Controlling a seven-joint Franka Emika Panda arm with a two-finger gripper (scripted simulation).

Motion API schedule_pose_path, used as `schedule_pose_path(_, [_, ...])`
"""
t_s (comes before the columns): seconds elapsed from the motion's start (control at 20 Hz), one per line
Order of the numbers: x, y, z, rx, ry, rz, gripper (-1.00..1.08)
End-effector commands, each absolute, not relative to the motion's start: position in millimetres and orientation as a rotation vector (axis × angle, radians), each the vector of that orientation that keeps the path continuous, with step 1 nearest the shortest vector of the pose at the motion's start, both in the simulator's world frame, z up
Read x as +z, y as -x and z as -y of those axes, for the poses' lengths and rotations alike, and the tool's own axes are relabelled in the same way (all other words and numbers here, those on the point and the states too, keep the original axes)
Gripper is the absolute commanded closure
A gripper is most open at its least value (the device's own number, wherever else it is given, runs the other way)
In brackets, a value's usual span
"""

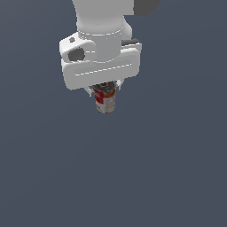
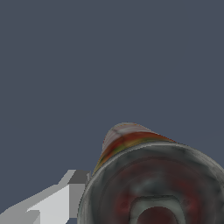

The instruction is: Pick up the object and move it to a goal position.

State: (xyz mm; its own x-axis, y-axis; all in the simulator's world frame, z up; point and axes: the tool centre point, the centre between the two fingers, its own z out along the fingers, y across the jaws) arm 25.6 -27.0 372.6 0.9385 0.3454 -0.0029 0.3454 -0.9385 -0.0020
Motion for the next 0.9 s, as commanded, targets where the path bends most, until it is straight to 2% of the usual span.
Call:
schedule_pose_path(0.0, [390,-32,30,0.000,3.092,0.551,1.08])
schedule_pose_path(0.4, [428,-49,37,0.000,3.093,0.551,1.08])
schedule_pose_path(0.85, [450,-59,41,0.000,3.093,0.551,1.08])
